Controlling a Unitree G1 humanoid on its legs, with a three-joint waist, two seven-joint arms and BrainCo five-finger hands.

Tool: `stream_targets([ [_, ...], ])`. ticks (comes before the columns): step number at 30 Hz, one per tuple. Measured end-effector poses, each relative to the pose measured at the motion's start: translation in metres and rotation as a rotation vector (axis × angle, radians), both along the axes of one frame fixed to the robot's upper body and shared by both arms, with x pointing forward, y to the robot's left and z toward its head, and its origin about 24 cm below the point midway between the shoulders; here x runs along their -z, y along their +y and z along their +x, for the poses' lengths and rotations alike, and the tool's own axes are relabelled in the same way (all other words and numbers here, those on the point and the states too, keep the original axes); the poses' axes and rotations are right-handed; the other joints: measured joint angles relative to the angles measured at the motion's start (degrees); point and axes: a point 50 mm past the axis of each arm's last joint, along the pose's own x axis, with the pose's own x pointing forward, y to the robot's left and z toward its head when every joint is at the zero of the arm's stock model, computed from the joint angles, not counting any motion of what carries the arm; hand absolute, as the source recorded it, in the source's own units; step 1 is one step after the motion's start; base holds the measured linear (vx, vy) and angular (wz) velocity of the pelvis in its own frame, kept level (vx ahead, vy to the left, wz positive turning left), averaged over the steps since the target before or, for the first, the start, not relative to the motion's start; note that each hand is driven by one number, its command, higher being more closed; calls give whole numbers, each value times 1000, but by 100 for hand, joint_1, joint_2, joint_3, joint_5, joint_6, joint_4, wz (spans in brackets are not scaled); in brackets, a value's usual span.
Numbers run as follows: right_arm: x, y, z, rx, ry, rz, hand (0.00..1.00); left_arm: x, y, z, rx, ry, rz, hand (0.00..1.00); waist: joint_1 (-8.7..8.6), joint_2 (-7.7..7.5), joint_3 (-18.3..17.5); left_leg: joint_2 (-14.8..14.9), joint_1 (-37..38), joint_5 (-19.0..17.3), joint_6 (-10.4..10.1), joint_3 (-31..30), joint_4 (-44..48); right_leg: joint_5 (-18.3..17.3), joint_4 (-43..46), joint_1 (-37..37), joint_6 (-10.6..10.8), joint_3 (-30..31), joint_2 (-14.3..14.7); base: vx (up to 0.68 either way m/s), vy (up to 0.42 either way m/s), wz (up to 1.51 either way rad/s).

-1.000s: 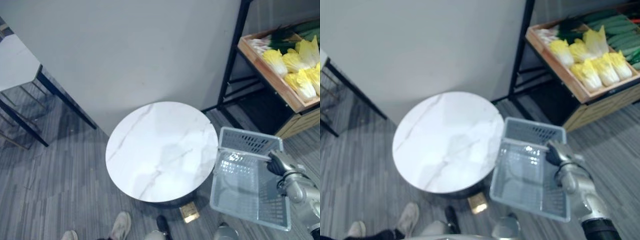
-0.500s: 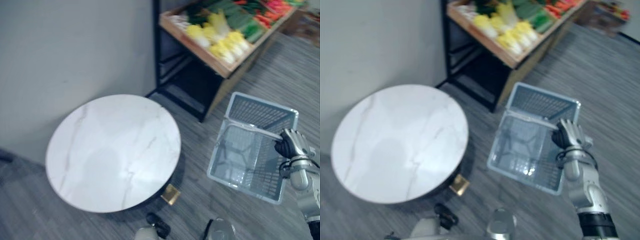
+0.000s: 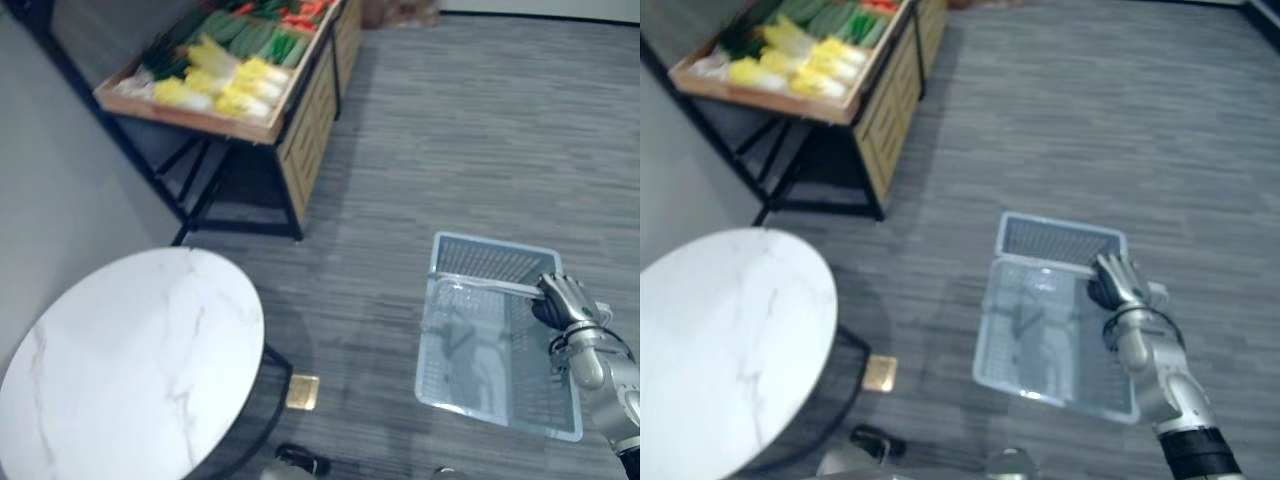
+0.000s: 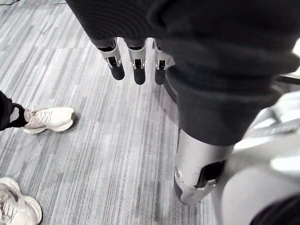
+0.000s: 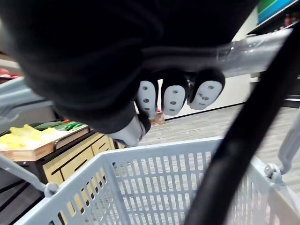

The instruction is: Pick vegetable in the basket

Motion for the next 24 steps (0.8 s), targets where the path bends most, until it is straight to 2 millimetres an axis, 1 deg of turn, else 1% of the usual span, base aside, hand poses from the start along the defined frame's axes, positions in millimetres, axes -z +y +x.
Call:
stream_targets([
  [1,2,2,0,-1,3,20,100,1,-3,0,-3,-9,-9,0,20,20,6,-266,-18,-258,-288,-789,-1,49,11,-116,-23,261,-21,-135,55,-137],
  [2,5,5,0,-6,12,36,100,0,-3,-1,-9,-16,-8,0,60,34,0,-545,16,-639,-396,-1400,-102,121,12,-250,-36,497,-4,-73,138,-131],
  [3,9,8,0,-9,24,60,100,0,0,-2,-13,-22,-1,0,96,54,-13,-710,114,-957,-461,-1821,-298,205,17,-405,-32,734,76,-57,166,-126],
  [4,15,9,-1,-4,39,87,100,-1,4,0,-15,-31,8,0,108,44,-8,-872,233,-1118,-731,-2283,-625,315,-20,-530,13,970,119,-50,180,-95],
  [6,24,11,-3,10,72,136,100,-4,15,8,-11,-61,34,0,99,-165,1,-1097,282,-1115,-768,-2274,-732,556,-222,-591,28,1173,-32,-49,136,-52],
  [8,25,11,-4,14,71,149,100,-5,19,9,-9,-63,37,0,80,-232,-8,-1212,280,-1112,-765,-2236,-766,680,-371,-606,24,1231,-116,-67,74,-18],
  [9,25,11,-4,14,71,158,100,-5,20,10,-7,-66,39,0,75,-240,-18,-1230,281,-1103,-764,-2230,-787,694,-384,-629,38,1239,-131,-78,33,-6],
  [11,28,10,-7,21,80,183,100,-6,22,17,2,-79,38,0,77,-208,-52,-1322,303,-957,-768,-2226,-1020,701,-381,-712,49,1254,-167,-45,-13,1],
  [13,33,10,-11,32,104,223,100,-5,16,22,19,-87,12,0,75,-136,-73,-1494,458,-638,-775,-2226,-1595,703,-350,-804,51,1257,-200,-10,-54,2],
  [15,39,9,-16,57,120,245,100,-4,14,22,24,-85,6,0,81,-134,-67,-1559,626,-497,-796,-2235,-1920,702,-254,-831,51,1282,-179,4,-39,-7],
  [18,43,6,-20,99,122,271,100,-5,16,25,40,-92,12,0,77,-155,-82,-1600,745,-440,-796,-2148,-2073,702,-195,-890,51,1397,-169,-3,-6,-14],
  [19,71,4,-42,200,211,333,100,-7,22,24,69,-78,31,0,84,-253,-433,-1730,1002,-208,-770,-2089,-2553,712,-209,-888,68,1443,-174,-2,5,-8],
  [24,74,3,-43,208,221,337,100,-7,22,24,69,-78,32,0,86,-254,-437,-1730,1013,-207,-769,-2106,-2552,712,-209,-867,68,1422,-174,0,0,1],
])
